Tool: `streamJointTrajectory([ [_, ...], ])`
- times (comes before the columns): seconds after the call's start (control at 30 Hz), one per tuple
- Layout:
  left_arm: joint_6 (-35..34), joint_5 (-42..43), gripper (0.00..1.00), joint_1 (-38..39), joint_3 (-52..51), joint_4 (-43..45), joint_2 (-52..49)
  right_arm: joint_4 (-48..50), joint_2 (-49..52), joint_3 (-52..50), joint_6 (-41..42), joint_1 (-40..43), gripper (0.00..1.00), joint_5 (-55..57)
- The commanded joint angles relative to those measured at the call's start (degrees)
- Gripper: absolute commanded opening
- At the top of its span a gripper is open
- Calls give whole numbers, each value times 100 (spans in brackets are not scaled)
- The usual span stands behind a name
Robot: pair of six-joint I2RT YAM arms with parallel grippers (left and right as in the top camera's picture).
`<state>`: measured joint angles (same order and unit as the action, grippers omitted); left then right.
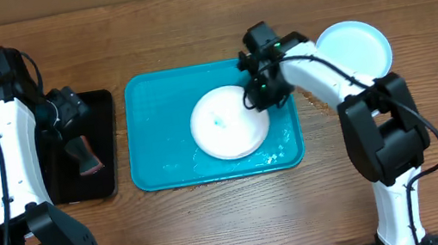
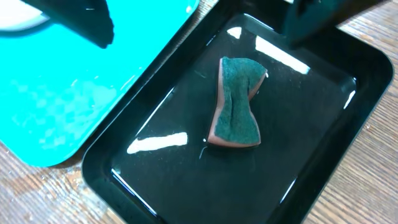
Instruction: Clean dirty plates on tray and stack at the side
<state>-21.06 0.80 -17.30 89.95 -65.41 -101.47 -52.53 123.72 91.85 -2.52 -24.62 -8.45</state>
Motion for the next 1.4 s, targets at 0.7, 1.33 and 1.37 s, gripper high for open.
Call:
streamJointTrajectory([
  [0.7,66,-741,81,-339,-1615,1200,-42,750,72,-79,1305,-907,4,-127],
  [1.33,116,-326,84,-374,-2203,1917,-44,793,72,-79,1305,-907,4,-127],
  [1.37,116,-295,85,-374,-2286,2022,-44,793,72,-79,1305,-907,4,-129],
])
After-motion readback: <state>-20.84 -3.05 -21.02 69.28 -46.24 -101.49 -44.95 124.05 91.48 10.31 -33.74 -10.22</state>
